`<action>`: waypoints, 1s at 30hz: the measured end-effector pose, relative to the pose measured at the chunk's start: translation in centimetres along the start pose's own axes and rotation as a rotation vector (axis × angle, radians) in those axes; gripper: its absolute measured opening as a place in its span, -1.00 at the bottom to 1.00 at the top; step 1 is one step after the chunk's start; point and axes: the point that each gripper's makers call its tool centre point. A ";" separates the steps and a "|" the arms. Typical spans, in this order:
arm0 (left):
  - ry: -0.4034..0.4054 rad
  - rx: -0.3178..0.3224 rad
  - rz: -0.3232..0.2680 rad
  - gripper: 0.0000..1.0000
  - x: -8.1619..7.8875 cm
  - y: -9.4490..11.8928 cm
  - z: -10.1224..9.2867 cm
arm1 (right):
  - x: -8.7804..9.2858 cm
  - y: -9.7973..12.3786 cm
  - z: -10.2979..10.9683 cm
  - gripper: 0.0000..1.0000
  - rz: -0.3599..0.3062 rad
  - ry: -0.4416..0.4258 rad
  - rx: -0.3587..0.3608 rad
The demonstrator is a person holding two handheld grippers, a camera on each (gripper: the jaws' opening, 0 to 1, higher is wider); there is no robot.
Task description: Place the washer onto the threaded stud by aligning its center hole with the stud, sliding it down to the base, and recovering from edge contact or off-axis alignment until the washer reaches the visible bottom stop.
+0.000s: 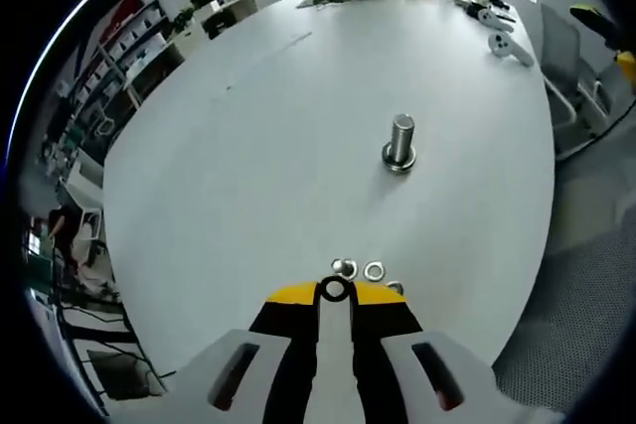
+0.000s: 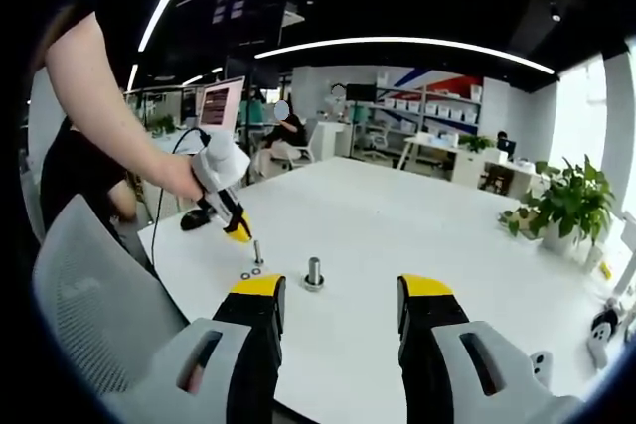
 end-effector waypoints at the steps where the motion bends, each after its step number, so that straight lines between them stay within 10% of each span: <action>1: -0.009 -0.002 -0.001 -0.82 -0.1 0.0 0.1 | 0.0 0.0 0.0 -0.06 0.000 0.000 0.000; 30: -0.101 0.024 0.063 -0.82 -0.8 -1.3 -0.6 | 0.0 0.0 -0.1 -0.06 0.004 0.007 0.006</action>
Point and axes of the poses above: the point that each gripper's makers call its tool centre point, and the gripper's own axes: y roughly backward along the fingers, z roughly to its left, x roughly out of its underside, and after that the axes turned 5 degrees about -x, right-handed
